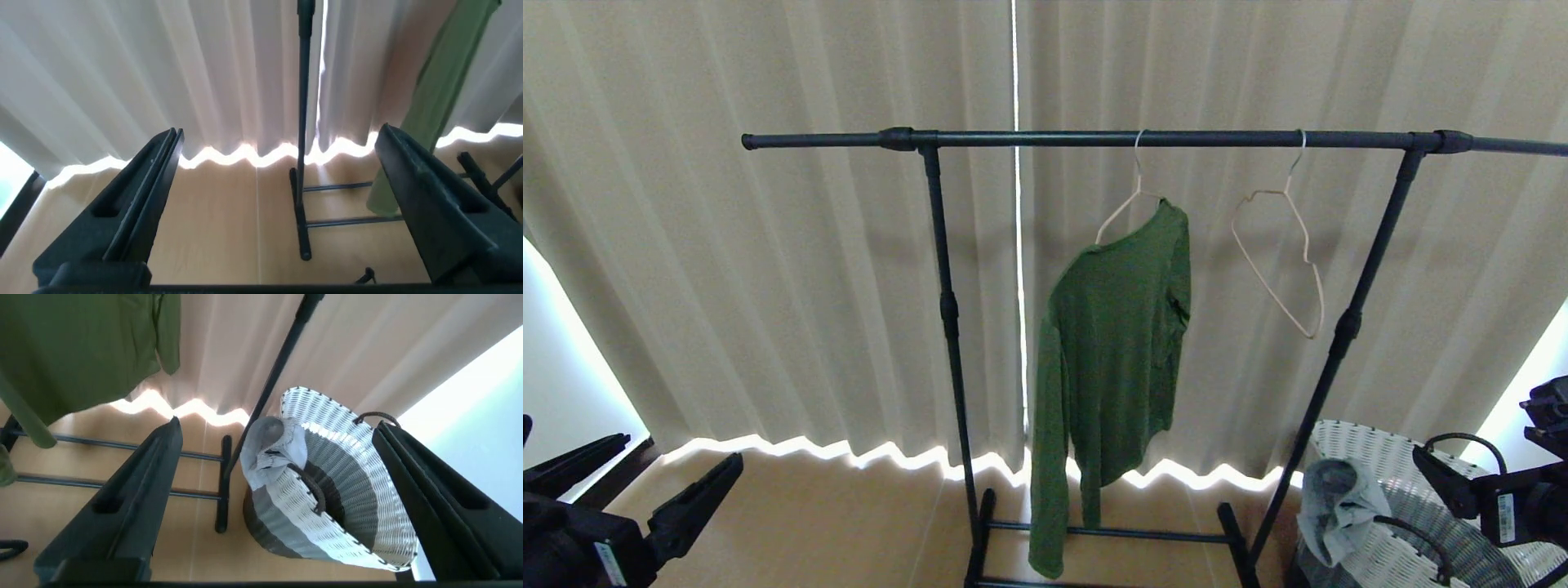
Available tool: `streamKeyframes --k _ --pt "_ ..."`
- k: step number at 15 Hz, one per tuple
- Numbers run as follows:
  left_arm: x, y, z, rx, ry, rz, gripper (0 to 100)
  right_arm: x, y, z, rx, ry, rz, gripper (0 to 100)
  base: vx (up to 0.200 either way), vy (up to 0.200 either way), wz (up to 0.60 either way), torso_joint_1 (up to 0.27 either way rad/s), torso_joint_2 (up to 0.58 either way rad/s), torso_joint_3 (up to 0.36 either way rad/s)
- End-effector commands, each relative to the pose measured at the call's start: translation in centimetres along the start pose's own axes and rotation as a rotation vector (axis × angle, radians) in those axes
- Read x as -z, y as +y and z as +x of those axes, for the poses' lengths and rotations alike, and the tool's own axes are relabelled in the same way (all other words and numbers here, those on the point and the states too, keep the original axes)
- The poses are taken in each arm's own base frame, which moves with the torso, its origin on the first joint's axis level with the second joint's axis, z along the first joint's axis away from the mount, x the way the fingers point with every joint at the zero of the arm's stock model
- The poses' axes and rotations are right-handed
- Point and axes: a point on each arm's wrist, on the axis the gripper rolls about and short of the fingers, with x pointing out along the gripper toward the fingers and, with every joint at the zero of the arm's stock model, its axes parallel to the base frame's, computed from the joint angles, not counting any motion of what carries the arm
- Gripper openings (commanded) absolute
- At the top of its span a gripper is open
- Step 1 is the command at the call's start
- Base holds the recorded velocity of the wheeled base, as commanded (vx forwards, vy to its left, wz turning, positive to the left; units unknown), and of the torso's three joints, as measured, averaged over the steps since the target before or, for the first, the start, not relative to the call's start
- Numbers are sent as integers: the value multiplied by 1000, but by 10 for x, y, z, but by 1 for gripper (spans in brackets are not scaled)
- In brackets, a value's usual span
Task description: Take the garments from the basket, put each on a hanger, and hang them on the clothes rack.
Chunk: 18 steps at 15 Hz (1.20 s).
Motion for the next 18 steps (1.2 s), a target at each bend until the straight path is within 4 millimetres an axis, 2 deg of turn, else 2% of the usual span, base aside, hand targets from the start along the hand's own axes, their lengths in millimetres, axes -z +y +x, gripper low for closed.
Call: streamKeyframes --k 1,6,18 --pt "1 0 0 0 4 1 100 0 0 1 -1 5 -2 100 0 0 0 0 0 0" --pt "3 0 -2 1 2 22 100 1 0 1 -3 6 -2 100 0 0 0 -81 223 133" --pt "2 0 -7 1 -24 23 100 1 1 1 -3 8 -3 100 0 0 0 -139 459 316"
